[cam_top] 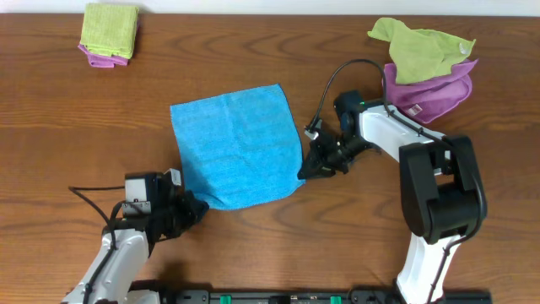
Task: Fold the cloth
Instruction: 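Grasp the near edge corners of the blue cloth with both grippers, then lift the near edge and fold it over toward the far edge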
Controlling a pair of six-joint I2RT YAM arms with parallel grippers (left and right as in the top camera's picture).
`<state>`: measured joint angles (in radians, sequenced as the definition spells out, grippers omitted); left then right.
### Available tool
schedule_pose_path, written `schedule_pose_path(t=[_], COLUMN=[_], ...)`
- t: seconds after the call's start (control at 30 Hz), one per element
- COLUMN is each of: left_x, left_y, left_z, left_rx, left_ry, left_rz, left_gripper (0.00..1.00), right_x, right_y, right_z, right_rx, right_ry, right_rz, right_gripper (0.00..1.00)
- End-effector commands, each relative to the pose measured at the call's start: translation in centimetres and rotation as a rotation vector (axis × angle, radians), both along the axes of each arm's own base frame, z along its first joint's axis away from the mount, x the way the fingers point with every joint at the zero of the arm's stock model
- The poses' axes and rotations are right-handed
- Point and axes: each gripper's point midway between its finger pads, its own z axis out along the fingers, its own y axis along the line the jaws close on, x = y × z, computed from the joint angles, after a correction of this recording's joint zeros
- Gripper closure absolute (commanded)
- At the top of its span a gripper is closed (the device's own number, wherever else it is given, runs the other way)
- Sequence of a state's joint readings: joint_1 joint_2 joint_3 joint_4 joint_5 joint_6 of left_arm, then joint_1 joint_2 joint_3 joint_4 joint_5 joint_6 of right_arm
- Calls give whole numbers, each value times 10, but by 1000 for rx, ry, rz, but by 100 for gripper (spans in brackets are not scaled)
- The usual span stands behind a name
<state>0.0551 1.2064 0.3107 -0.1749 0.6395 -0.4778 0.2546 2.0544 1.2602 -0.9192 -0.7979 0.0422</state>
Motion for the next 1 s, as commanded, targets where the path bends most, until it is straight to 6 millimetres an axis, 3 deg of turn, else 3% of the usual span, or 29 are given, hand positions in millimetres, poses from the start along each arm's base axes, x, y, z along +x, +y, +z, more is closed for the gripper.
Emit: schedule_pose_path(t=[0.0,0.17,0.33,0.4,0.6,0.97], left_x=[35,66,88,95,106,172], left_y=[3,7,21,32,31,34], left_z=[29,65,84,85,67,62], left_rx=[12,27,102,150,133,151], left_ry=[-91,-178,-237,-238,-185,-194], left_rz=[16,22,68,119,135,98], left_gripper=[95,94,94,95,94,94], right_x=[19,47,73,84,106,155], right_y=[13,21,26,26,29,51], right_z=[23,48,65,65,58,65], right_rx=[65,83,92,76,62,112], right_ry=[-57,-131,-208,-243,-301,-447], right_rz=[-5,-26,-59,-76,-123,-230], right_gripper=[99,98,98,98,98,99])
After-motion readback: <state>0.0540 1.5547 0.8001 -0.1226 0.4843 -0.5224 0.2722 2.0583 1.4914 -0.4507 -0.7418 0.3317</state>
